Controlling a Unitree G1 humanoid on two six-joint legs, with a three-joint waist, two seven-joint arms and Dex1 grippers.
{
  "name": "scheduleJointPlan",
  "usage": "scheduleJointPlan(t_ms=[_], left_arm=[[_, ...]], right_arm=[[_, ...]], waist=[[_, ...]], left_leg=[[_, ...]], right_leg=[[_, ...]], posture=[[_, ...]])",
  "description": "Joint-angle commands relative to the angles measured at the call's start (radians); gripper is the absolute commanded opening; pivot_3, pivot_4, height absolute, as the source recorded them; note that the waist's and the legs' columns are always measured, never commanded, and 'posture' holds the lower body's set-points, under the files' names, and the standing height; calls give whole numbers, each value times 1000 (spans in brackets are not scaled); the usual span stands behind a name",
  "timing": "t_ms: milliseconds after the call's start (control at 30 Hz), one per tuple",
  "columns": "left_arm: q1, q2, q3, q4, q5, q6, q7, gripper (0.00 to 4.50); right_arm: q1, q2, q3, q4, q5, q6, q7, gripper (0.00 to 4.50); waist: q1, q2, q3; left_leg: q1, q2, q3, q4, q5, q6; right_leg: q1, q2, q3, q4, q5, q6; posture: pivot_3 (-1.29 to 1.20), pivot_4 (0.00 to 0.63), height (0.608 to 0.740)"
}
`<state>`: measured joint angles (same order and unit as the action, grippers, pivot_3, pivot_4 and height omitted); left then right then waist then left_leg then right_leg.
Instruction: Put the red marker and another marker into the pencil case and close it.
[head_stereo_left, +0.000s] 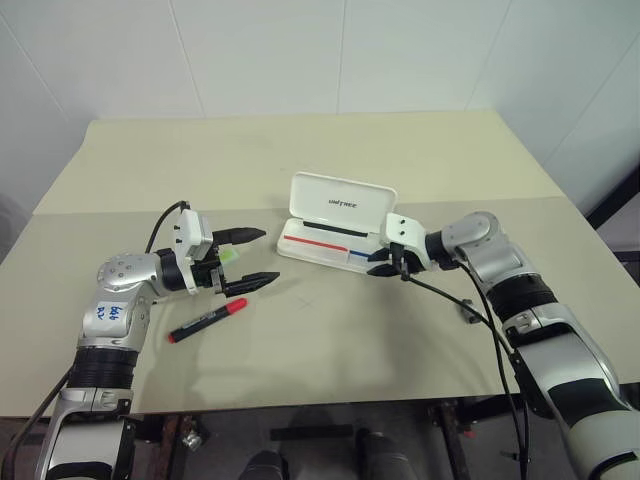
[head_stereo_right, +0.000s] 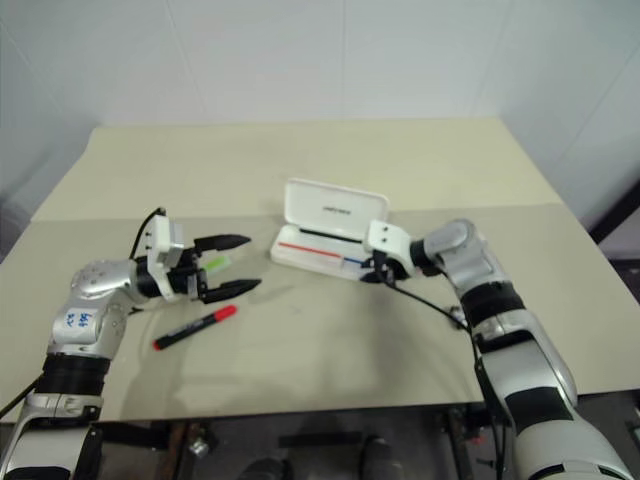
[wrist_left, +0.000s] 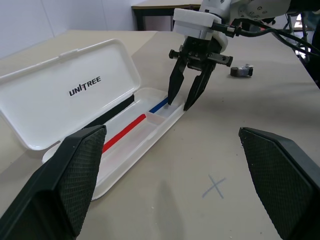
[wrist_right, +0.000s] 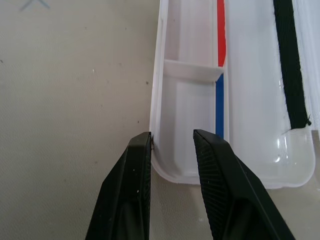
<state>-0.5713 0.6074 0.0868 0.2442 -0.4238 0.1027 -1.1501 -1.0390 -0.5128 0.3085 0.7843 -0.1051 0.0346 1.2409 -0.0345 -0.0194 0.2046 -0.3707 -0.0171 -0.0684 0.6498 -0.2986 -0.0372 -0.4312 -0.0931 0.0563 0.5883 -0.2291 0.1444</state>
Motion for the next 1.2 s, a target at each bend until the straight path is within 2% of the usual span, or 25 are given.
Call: scheduleJointPlan(t_ms=[33, 167, 267, 333, 367, 900, 1067, 1200], left_arm=[[-21, 7, 20, -22, -2, -22, 2, 4500], [-26, 10, 22, -18, -3, -26, 1, 4500], [-26, 12, 25, -19, -5, -27, 2, 4500], [-25, 12, 26, -22, -5, -28, 3, 4500], [-22, 12, 27, -23, -6, -29, 3, 4500], [-27, -1, 30, -8, -3, -51, 11, 4500], [-20, 8, 36, -4, -5, -60, 1, 4500], [-11, 29, 38, 1, -2, -70, -25, 4500]], right_arm=[[-31, -6, 11, 13, -24, -25, 23, 1386], [-33, -4, 15, 13, -37, -30, 52, 1386], [-35, 2, 19, 7, -47, -34, 64, 794], [-39, 10, 17, 6, -47, -33, 66, 123], [-40, 13, 17, 3, -48, -31, 67, 20], [-50, -4, -6, -23, -34, -35, 90, 20], [-2, -62, -20, -167, 4, 7, 170, 20], [89, -111, -30, -381, 52, 99, 218, 20]], waist=[[0, 0, 0], [0, 0, 0], [0, 0, 0], [0, 0, 0], [0, 0, 0], [-3, 0, 0], [0, 0, 0], [3, 0, 0]], left_leg=[[0, 0, 0, 0, 0, 0], [0, 0, 0, 0, 0, 0], [0, 0, 0, 0, 0, 0], [0, 0, 0, 0, 0, 0], [0, 0, 0, 0, 0, 0], [1, 0, 0, 1, 1, -1], [-1, 0, 0, 0, 1, -1], [-1, 0, 0, -1, 0, -1]], right_leg=[[0, 0, 0, 0, 0, 0], [0, 0, 0, 0, 0, 0], [0, 0, 0, 0, 0, 0], [0, 0, 0, 0, 0, 0], [0, 0, 0, 0, 0, 0], [0, 0, 0, 2, 0, 0], [-1, 0, 0, 1, 0, 0], [-1, 0, 0, 0, 0, 0]], posture=[[0, 150, 740], [0, 150, 740], [0, 150, 740], [0, 150, 740], [0, 150, 740], [0, 150, 740], [0, 150, 740], [0, 150, 740]])
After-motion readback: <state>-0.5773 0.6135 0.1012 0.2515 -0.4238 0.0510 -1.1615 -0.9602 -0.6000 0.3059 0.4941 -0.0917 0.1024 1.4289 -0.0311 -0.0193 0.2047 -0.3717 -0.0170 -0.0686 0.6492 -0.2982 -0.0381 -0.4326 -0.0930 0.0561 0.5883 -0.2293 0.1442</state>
